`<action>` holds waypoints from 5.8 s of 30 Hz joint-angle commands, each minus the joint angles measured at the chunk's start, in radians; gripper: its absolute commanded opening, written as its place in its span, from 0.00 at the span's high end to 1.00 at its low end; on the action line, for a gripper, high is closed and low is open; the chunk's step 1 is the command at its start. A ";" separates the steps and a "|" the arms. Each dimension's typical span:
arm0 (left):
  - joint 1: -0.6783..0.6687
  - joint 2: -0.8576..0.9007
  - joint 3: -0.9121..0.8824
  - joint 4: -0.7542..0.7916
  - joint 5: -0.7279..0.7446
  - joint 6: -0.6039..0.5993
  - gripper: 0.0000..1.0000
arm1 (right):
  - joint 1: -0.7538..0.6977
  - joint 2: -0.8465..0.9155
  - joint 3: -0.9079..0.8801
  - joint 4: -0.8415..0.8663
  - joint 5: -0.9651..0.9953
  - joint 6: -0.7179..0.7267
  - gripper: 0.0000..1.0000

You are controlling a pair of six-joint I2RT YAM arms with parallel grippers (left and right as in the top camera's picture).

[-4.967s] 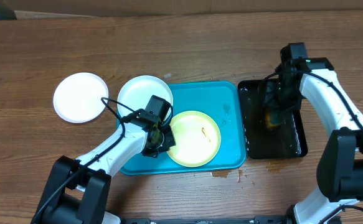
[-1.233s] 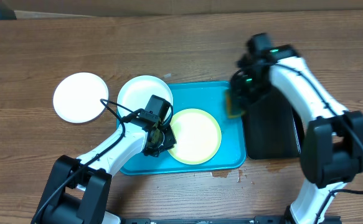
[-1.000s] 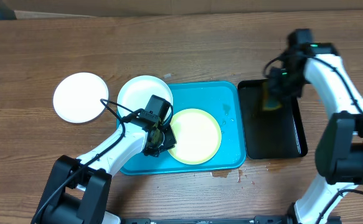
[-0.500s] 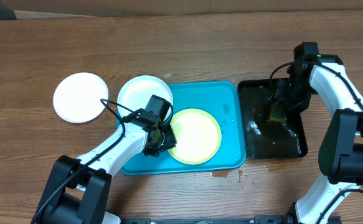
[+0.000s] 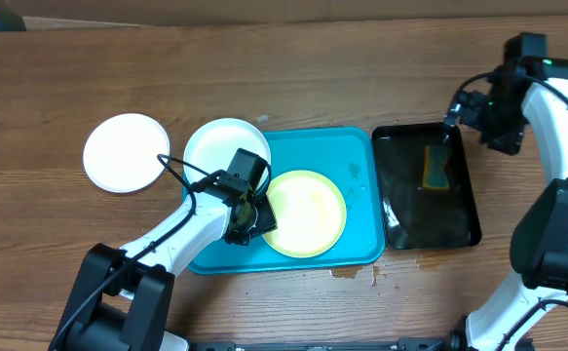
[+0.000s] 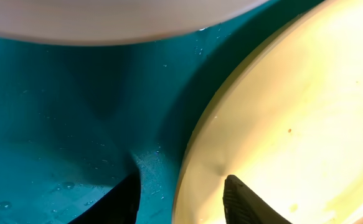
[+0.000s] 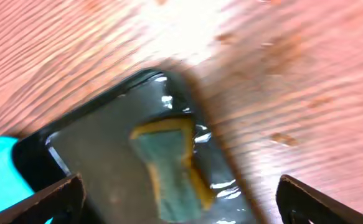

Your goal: Clean dirty plates on tray and stack at the side

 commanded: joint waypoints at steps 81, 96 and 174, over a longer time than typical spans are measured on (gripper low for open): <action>-0.139 0.273 0.431 -0.312 -0.060 0.199 0.96 | -0.062 -0.029 0.013 0.008 -0.005 0.004 0.00; -0.156 0.331 0.425 -0.288 -0.060 0.199 0.69 | -0.063 -0.029 0.013 0.008 -0.005 0.004 0.00; -0.818 0.350 0.986 -0.111 -1.429 0.669 0.96 | -0.062 -0.029 0.013 0.008 -0.005 0.004 0.00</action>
